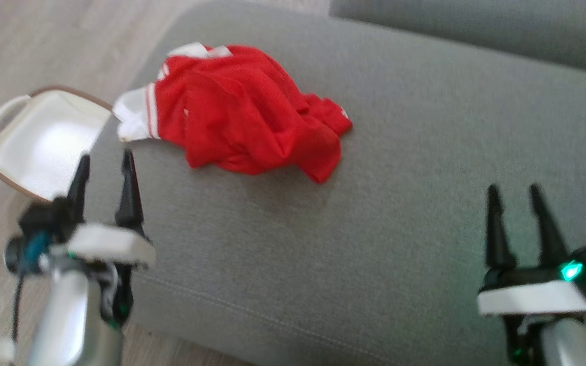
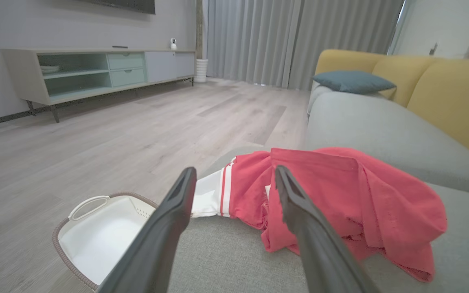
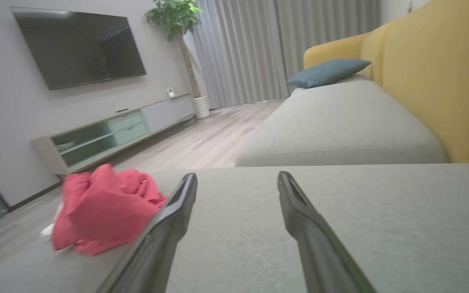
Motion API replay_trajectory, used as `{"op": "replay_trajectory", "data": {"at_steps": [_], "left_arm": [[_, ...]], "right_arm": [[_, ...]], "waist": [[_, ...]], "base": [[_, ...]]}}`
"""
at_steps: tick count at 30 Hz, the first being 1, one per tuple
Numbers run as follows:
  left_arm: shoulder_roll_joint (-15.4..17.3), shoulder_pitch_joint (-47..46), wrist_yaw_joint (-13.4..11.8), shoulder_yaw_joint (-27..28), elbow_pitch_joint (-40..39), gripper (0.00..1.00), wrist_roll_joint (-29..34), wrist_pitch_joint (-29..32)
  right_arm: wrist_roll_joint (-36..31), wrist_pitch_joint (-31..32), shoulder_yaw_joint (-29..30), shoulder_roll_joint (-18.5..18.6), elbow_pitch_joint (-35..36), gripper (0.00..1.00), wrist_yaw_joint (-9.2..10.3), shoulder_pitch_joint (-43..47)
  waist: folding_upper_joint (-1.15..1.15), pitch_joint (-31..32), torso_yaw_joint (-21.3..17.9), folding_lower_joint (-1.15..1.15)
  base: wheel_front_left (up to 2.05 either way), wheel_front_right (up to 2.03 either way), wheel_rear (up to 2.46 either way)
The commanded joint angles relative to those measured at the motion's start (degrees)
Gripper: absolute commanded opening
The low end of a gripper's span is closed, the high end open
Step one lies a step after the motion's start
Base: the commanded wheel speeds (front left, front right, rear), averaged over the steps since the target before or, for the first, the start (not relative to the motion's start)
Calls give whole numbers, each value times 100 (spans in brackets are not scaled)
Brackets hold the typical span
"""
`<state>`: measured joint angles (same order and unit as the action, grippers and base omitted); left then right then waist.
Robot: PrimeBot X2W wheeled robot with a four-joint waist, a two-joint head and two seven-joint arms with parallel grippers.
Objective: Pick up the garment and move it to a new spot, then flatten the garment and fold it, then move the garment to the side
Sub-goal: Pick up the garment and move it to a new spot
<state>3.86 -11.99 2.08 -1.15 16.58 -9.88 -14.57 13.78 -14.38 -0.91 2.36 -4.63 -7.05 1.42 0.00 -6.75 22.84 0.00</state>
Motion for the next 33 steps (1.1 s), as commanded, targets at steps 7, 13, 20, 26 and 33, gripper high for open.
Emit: {"op": "replay_trajectory", "data": {"at_steps": [7,13,20,26,33], "left_arm": [[685,-1682,324,73,1146,100,8,477],[1123,-2744,481,-157,2119,100,-57,986],[1453,-3535,537,-741,2933,100,-259,1121],[1611,-3890,539,-1295,3355,100,-631,1139],[1712,-4132,540,-1570,3689,0,-910,933]], "right_arm": [[-324,-62,462,52,514,100,-44,-532],[-473,-62,579,52,630,100,-44,-667],[-531,-62,576,52,646,100,-44,-741],[-543,-62,556,52,653,100,-44,-780],[-522,-62,538,52,600,100,-44,-824]], "waist": [[0,-1003,-635,0],[0,-1419,-904,0],[0,-1700,-1099,0],[0,-1822,-1175,0],[0,-1821,-1187,0]], "base": [[0,0,0],[0,0,0],[0,0,0],[0,0,0],[0,0,0]]}}
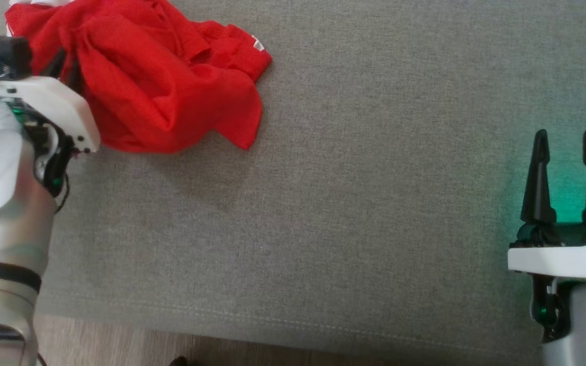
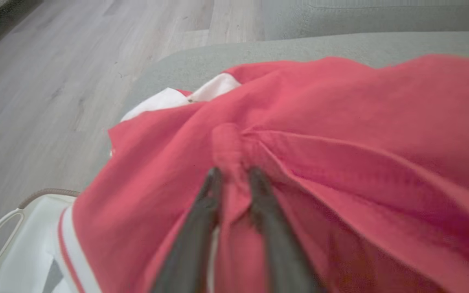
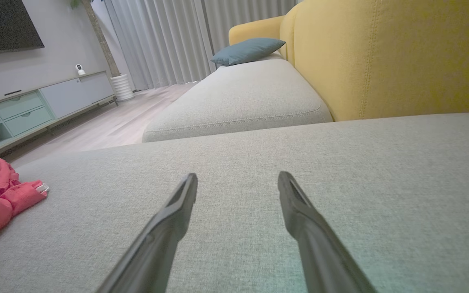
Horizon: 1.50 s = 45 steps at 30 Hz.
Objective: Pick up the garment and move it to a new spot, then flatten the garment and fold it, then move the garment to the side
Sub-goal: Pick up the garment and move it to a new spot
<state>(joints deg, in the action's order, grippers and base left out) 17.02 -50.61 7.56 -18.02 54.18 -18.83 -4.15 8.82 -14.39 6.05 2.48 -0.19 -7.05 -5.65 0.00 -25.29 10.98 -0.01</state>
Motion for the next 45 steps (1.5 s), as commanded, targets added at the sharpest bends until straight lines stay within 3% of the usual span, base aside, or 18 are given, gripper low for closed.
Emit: {"op": "replay_trajectory", "data": {"at_steps": [1,7,14,21,28,35,45], "left_arm": [[397,-286,-8,85,-28,0,-21,-174],[464,-341,-44,12,60,0,32,-619],[680,-275,-442,135,-569,0,186,-1057],[832,412,-1005,682,-2681,0,381,-1083],[598,1263,-1200,1010,-4577,0,691,-1084],[419,1648,-1142,1087,-5498,0,881,-1084],[95,1735,-804,416,-5606,0,946,-988]], "right_arm": [[-11,-61,-169,40,131,100,-44,-119],[110,-61,-247,40,2,100,-44,-107],[397,-61,-338,40,-165,100,-44,-21],[667,-61,-400,40,-299,100,-44,213],[772,-61,-489,40,-372,100,-44,457],[838,-61,-632,40,-329,100,-44,524],[974,-61,-873,40,-98,100,-44,495]], "waist": [[0,66,-1,1],[0,350,-9,1],[0,957,-83,1],[0,1639,-247,1],[0,2216,-490,1],[0,2442,-908,1],[0,2421,-1887,1]], "base": [[0,0,0],[0,0,0],[0,0,0],[0,0,0],[0,0,0],[0,0,0],[0,0,0]]}}
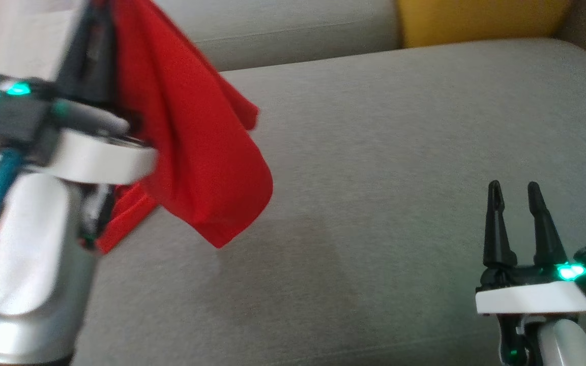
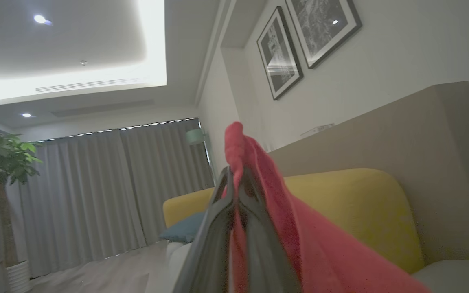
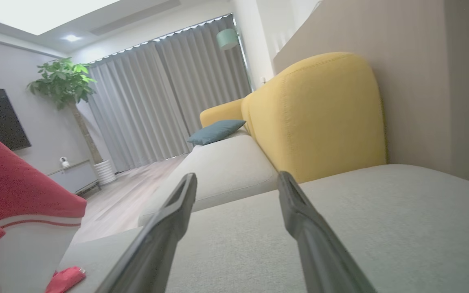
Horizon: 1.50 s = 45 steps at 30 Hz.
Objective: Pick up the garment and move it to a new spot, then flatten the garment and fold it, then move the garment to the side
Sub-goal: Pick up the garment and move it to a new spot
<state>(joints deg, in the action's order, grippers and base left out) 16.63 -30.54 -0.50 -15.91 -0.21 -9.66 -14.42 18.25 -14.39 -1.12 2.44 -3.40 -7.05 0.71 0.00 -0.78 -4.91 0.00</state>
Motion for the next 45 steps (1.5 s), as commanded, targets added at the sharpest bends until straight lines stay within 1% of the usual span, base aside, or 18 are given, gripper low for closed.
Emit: {"op": "replay_trajectory", "data": {"at_steps": [1,7,8,9,13,17,18,19,20,22,25,30,34,38,39,42,45], "left_arm": [[72,-292,36,97,-138,0,37,82],[-298,-471,203,-497,337,0,102,359],[-298,-471,203,-497,337,0,102,359],[-369,-525,237,-598,469,0,117,392],[-590,-846,392,-930,1096,0,174,477],[-716,-1280,567,-1137,1979,0,129,573],[-713,-1397,604,-1200,2232,29,141,621],[-726,-1521,634,-1243,2453,74,137,617],[-760,-1631,655,-1254,2662,100,99,598],[-762,-1864,683,-1308,3037,100,116,544],[-803,-2118,673,-1252,3454,100,73,344],[-854,-2291,647,-1221,3813,100,38,92],[-827,-2247,575,-1090,3837,100,-56,-17],[-772,-1975,492,-881,3638,100,-213,-51],[-726,-1741,430,-732,3381,100,-290,-54],[-663,-1248,326,-496,2961,100,-391,-56],[-667,-668,249,-252,2558,100,-527,-56]], "right_arm": [[47,-61,-173,43,247,100,-44,-150],[146,-61,-385,43,385,100,-44,-281],[146,-61,-385,43,385,100,-44,-281],[169,-61,-413,43,415,100,-44,-310],[322,-61,-584,43,534,100,-44,-467],[547,-61,-766,43,625,100,-44,-634],[601,-61,-809,43,634,100,-44,-660],[651,-61,-844,43,641,100,-44,-676],[698,-61,-872,43,648,100,-44,-688],[772,-61,-914,43,664,100,-44,-693],[818,-61,-926,43,675,100,-44,-668],[781,-61,-827,43,651,100,-44,-648],[659,-61,-714,43,617,100,-44,-658],[464,-61,-600,43,547,100,-44,-635],[361,-61,-528,43,509,100,-44,-611],[190,-61,-403,43,451,100,-44,-558],[9,-61,-317,43,393,100,-44,-503]], "waist": [[0,-51,-405,0],[0,-294,-1166,0],[0,-294,-1166,0],[0,-348,-1284,0],[0,-667,-1820,0],[0,-985,-2284,0],[0,-1045,-2381,0],[0,-1102,-2462,0],[0,-1147,-2525,0],[0,-1216,-2606,0],[0,-1249,-2618,0],[0,-1203,-2322,0],[0,-1092,-1922,0],[0,-923,-1438,0],[0,-832,-1184,0],[0,-682,-785,0],[0,-548,-409,0]], "base": [[0,0,0],[0,0,0],[0,0,0],[0,0,0],[0,0,0],[0,0,0],[0,0,0],[0,0,0],[0,0,0],[0,0,0],[0,0,0],[0,0,0],[0,0,0],[0,0,0],[0,0,0],[0,0,0],[0,0,0]]}}
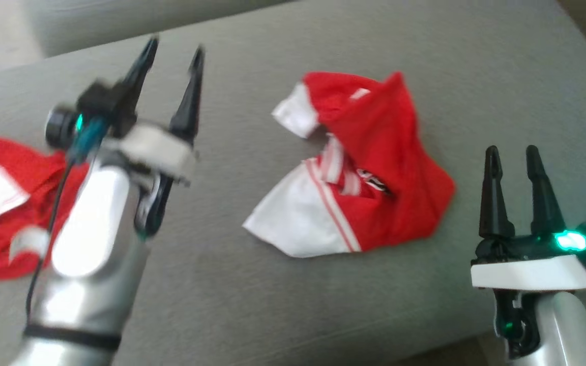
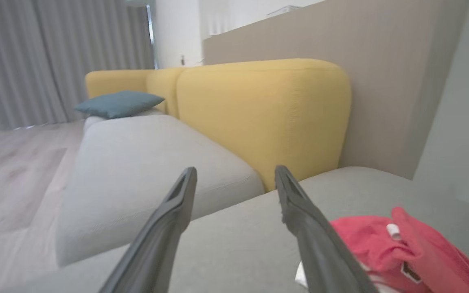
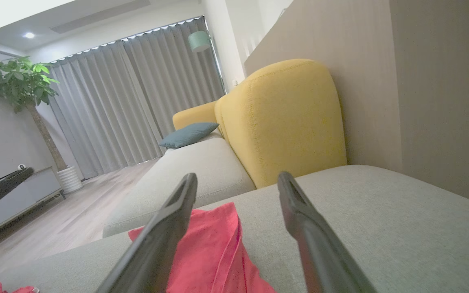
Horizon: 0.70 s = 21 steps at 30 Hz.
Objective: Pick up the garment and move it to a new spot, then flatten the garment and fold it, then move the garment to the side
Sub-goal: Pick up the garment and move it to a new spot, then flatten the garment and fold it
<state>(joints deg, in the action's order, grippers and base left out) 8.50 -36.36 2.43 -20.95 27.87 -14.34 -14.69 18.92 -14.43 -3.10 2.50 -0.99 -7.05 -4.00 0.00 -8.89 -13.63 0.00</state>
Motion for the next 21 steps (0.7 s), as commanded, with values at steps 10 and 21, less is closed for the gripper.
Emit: {"op": "replay_trajectory", "data": {"at_steps": [10,21], "left_arm": [[-254,1776,-36,742,-1481,100,-280,-30],[-538,2908,153,863,-1986,100,-119,-30]], "right_arm": [[-329,-57,35,38,-26,100,-44,218],[-467,-57,174,38,-220,100,-44,447]], "waist": [[0,592,1272,0],[0,811,1580,0]], "base": [[0,0,0],[0,0,0]]}}
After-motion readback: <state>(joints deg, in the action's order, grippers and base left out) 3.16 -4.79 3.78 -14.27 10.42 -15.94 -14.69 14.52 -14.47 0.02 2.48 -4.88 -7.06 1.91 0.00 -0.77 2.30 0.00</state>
